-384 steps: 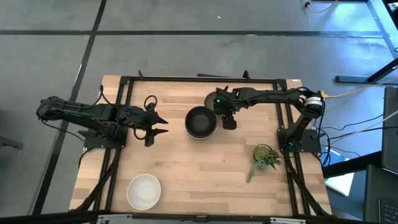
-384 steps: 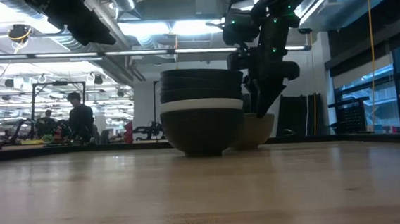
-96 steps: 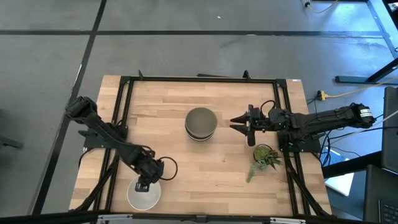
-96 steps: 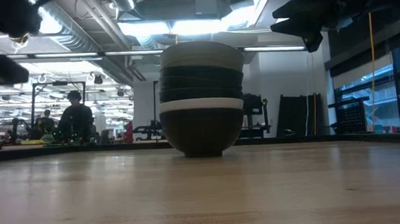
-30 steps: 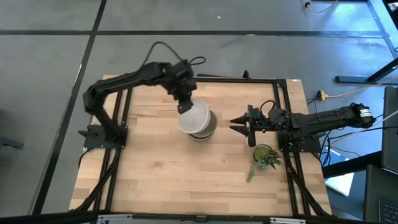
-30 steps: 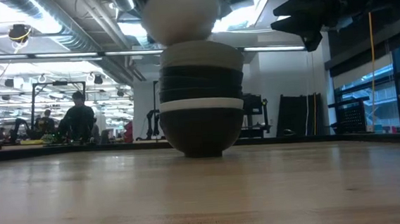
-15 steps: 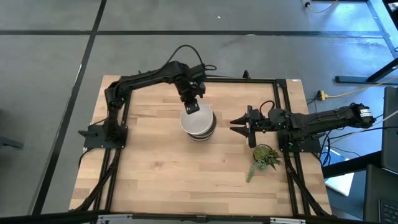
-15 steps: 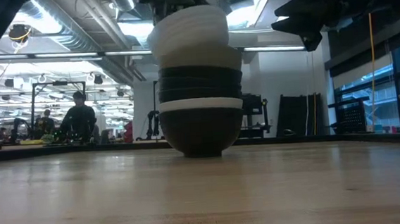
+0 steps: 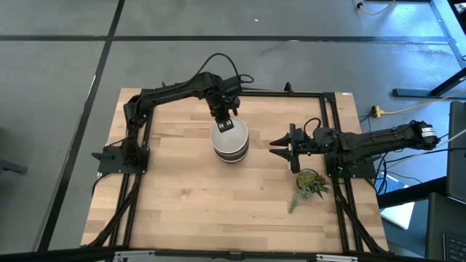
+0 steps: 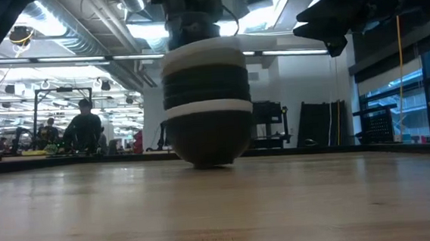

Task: Nest bowls inside each other
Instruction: Stack the white bowl on the gray bowl

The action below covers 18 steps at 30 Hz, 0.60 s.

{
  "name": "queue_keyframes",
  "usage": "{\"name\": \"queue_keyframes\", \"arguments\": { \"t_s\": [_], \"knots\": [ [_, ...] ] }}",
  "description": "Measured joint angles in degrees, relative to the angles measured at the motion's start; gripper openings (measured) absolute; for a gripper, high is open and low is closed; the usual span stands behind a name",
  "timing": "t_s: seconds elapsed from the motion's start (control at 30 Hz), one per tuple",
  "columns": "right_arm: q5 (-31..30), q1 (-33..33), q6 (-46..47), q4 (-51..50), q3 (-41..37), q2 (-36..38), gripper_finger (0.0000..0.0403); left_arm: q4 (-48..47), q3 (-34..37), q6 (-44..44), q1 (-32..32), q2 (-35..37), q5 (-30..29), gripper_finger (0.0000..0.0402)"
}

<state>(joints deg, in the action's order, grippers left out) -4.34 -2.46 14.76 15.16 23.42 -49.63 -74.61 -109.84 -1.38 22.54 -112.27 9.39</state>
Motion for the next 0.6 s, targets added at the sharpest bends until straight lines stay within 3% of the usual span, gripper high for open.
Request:
{"name": "queue_keyframes", "arguments": {
  "t_s": [0.37,0.6],
  "knots": [
    [0.0,0.0,0.8,-0.4,0.0,0.0,0.0145,0.1,-0.2,0.6,-0.5,-3.3,4.2,0.0001],
    [0.0,0.0,1.5,-0.9,0.0,0.0,0.0145,-1.2,0.0,3.1,-0.5,-3.3,4.0,0.0030]
  ]
}}
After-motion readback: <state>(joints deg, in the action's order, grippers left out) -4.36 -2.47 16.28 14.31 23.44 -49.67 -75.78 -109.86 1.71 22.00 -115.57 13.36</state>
